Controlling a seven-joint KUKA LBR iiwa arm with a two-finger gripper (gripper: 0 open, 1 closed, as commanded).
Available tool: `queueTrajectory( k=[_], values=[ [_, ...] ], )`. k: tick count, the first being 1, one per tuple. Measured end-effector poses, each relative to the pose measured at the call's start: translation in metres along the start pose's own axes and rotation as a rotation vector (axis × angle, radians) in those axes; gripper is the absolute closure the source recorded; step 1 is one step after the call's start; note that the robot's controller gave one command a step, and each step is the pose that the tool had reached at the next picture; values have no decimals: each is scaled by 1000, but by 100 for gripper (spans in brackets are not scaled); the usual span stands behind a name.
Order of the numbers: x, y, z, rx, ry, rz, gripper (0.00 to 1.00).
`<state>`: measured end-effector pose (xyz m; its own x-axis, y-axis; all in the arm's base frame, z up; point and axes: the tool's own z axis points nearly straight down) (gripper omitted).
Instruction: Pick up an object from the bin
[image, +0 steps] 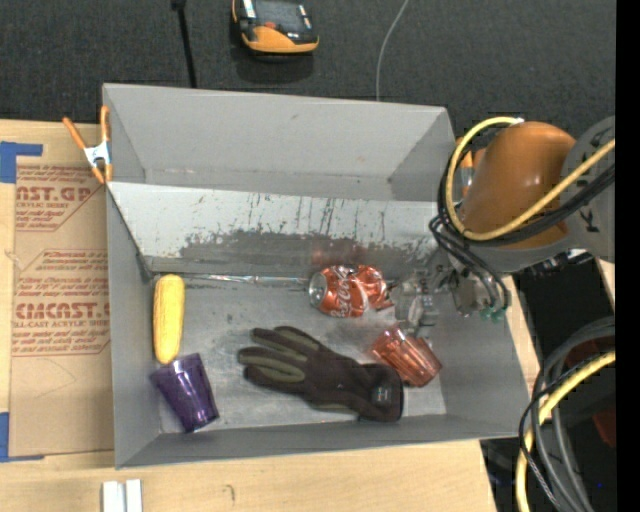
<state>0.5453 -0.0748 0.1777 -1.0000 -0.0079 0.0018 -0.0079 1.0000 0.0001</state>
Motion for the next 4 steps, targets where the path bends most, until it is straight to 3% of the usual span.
queueTrajectory(
  k=[1, 2, 3, 4],
  values=[
    [0, -18, -53, 1, -5, -52, 0],
    [0, -18, -53, 1, -5, -51, 0],
    [2, -2, -10, 2, -12, -51, 0],
    [16, 11, 35, 1, -5, -154, 0]
  ],
)
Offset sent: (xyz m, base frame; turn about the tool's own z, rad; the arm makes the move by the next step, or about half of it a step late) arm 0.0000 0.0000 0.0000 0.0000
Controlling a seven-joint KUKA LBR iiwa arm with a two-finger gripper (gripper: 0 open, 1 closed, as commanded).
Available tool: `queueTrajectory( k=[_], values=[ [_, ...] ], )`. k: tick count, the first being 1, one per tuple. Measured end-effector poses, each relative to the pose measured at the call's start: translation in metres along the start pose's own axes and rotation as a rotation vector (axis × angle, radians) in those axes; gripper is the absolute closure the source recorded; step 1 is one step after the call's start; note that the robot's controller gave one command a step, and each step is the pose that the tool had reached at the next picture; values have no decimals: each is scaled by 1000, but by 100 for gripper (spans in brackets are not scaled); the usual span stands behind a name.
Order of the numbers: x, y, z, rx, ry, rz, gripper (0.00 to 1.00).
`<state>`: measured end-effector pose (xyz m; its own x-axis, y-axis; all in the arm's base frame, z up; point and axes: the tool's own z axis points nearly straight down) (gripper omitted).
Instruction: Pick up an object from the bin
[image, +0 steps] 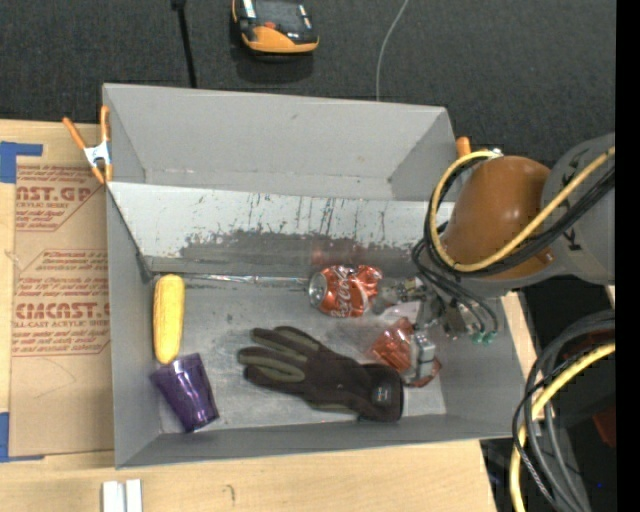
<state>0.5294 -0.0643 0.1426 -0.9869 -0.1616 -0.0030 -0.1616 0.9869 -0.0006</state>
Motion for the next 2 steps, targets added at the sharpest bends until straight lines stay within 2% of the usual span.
queueTrajectory(
  k=[1, 2],
  values=[
    [6, 33, 73, -1, 1, -16, 100],
    [6, 33, 73, -1, 1, -16, 100]
  ],
)
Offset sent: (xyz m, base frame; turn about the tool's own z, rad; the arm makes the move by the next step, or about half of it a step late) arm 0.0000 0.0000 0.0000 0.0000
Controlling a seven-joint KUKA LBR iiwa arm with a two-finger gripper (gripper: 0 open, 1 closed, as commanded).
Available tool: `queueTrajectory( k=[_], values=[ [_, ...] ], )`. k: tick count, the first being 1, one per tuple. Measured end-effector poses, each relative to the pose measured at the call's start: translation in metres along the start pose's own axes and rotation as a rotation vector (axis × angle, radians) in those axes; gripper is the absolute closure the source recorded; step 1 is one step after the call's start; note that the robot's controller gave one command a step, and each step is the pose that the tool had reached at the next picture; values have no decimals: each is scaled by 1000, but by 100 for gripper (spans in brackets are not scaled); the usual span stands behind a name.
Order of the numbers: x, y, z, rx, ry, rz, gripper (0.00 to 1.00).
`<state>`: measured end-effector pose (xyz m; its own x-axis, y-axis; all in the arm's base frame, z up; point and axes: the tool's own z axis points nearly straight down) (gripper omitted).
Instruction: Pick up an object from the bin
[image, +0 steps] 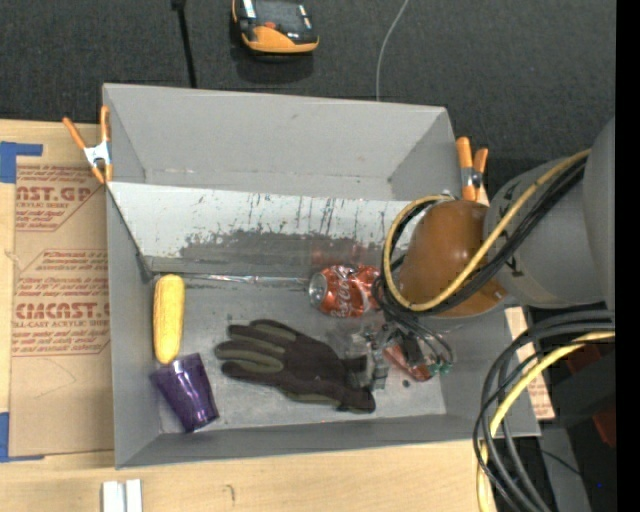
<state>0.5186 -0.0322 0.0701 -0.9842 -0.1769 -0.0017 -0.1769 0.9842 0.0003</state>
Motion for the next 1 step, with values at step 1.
queueTrajectory(
  k=[1],
  values=[
    [5, -4, -194, 0, 3, 30, 100]
  ],
)
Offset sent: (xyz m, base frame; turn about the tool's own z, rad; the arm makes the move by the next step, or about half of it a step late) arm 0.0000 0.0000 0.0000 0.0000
